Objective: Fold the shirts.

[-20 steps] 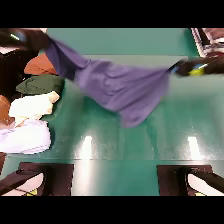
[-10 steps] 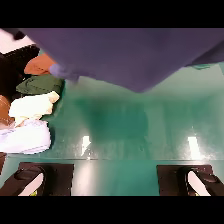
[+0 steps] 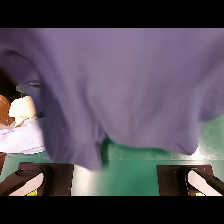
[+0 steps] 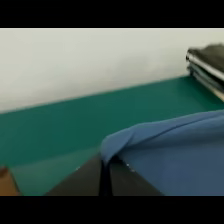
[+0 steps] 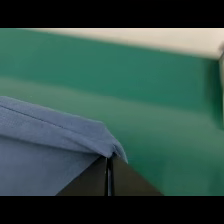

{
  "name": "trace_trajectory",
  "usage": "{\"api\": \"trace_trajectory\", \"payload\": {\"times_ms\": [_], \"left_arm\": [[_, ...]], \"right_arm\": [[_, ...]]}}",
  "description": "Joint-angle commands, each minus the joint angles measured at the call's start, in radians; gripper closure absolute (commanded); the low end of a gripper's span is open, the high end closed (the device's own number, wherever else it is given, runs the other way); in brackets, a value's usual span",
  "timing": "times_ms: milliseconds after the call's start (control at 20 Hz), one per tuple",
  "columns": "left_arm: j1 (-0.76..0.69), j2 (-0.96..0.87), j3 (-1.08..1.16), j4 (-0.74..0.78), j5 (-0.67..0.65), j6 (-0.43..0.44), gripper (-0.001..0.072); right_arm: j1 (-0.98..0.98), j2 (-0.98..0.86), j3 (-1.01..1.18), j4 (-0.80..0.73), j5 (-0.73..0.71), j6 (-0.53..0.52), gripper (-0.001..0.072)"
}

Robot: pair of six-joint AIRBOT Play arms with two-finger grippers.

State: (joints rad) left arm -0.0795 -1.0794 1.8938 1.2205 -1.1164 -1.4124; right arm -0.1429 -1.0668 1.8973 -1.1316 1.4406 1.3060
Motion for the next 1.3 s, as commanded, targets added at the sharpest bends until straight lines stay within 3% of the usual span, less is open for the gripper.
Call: {"api": "trace_trajectory", "payload": {"times_ms": [0, 250, 300, 350, 400, 450, 600, 750, 1050, 1250], "left_arm": [[0.001, -0.22, -0.129, -0.011, -0.068, -0.03, 0.068], [0.001, -0.516, -0.164, -0.018, -0.034, -0.028, 0.0677], [0.002, -0.546, -0.164, -0.018, -0.02, -0.028, 0.0511], [0.002, -0.564, -0.164, -0.018, -0.005, -0.037, 0.0256], [0.003, -0.568, -0.164, -0.014, 0.003, -0.048, 0.0226], [0.013, -0.566, -0.159, -0.015, -0.002, -0.049, 0.0226], [0.082, -0.546, -0.126, -0.017, -0.166, -0.053, 0.0226], [0.162, -0.461, -0.249, -0.014, -0.301, -0.027, 0.0226], [0.189, -0.129, -0.887, 0.035, -0.184, -0.023, 0.0226], [0.189, -0.069, -1.148, -0.015, -0.109, -0.018, 0.0226]], "right_arm": [[0.109, -0.18, -0.129, -0.123, 0.024, 0.011, 0.07], [0.204, -0.489, -0.175, -0.142, -0.074, 0.01, 0.0699], [0.211, -0.537, -0.15, -0.142, -0.08, 0.01, 0.0699], [0.21, -0.578, -0.116, -0.141, -0.07, 0.01, 0.069], [0.21, -0.613, -0.076, -0.13, -0.049, 0.01, 0.0535], [0.204, -0.638, -0.038, -0.105, -0.021, 0.01, 0.0393], [0.15, -0.645, 0.011, 0.042, 0.079, 0.007, 0.0388], [0.064, -0.541, -0.158, 0.2, 0.123, -0.039, 0.0388], [-0.061, -0.249, -0.621, 0.248, 0.099, -0.06, 0.0388], [-0.112, -0.123, -0.772, 0.248, 0.041, -0.06, 0.0388]]}}
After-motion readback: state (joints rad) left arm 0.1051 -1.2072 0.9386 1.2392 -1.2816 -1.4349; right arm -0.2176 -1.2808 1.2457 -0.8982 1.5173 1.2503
